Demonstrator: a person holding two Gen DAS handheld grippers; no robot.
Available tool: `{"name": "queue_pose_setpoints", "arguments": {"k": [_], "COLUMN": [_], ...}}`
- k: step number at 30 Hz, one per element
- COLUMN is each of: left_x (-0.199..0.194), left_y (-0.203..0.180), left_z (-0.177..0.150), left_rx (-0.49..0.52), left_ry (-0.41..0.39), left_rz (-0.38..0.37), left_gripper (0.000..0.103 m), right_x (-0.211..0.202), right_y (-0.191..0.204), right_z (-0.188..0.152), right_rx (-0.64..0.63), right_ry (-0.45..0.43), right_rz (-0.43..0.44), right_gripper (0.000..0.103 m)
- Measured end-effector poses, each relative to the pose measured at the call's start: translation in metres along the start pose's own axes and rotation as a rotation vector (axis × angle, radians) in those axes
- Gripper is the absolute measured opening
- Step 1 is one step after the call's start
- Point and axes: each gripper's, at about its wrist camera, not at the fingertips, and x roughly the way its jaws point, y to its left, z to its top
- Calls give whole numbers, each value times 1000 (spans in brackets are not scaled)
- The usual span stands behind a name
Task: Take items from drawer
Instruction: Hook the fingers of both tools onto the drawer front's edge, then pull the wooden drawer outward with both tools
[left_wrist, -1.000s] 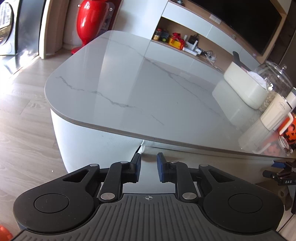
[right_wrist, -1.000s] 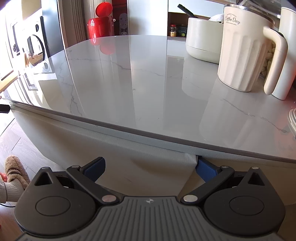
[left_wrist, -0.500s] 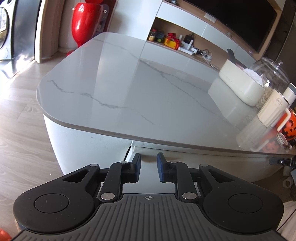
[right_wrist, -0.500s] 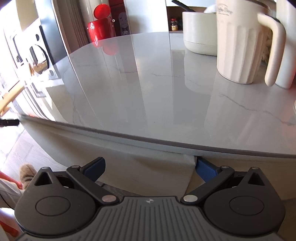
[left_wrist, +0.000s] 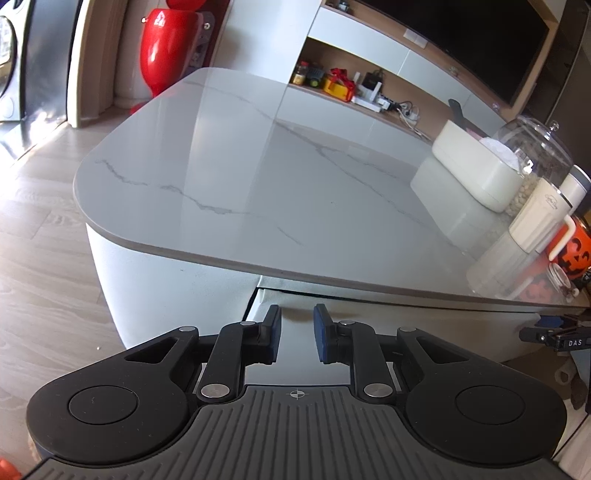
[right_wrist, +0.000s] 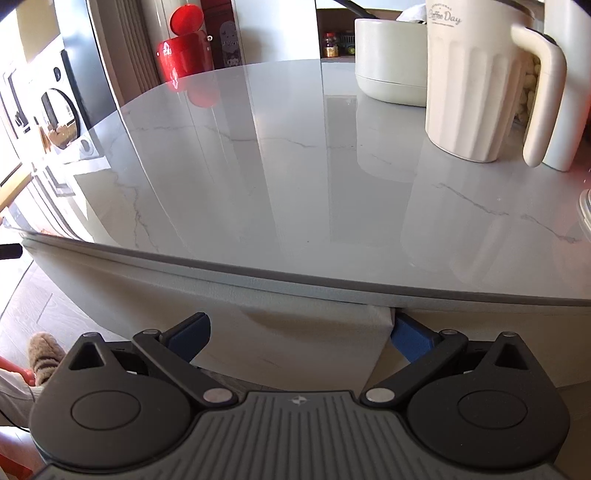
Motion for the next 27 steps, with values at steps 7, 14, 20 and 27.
{"name": "queue_pose_setpoints", "arguments": {"k": [7,14,20,27], "left_x": [-1,-9,4,2], "left_y": [-2,-1,3,0], "left_z": [1,1,4,-3], "left_rx": [17,19,-14,10], "left_ry": [-7,-48,-37,27], "left_rz": [8,70,87,45], "left_gripper": [21,21,23,44], "right_x": [0,2,4,1], "right_y": [2,6,10,14], "right_z": [0,0,-1,-5], "right_rx": [1,-5,-19,-40], "right_ry": [0,-1,-4,-10], "right_rz": [7,0,-13,-7], "right_gripper": [103,103,103,103]}}
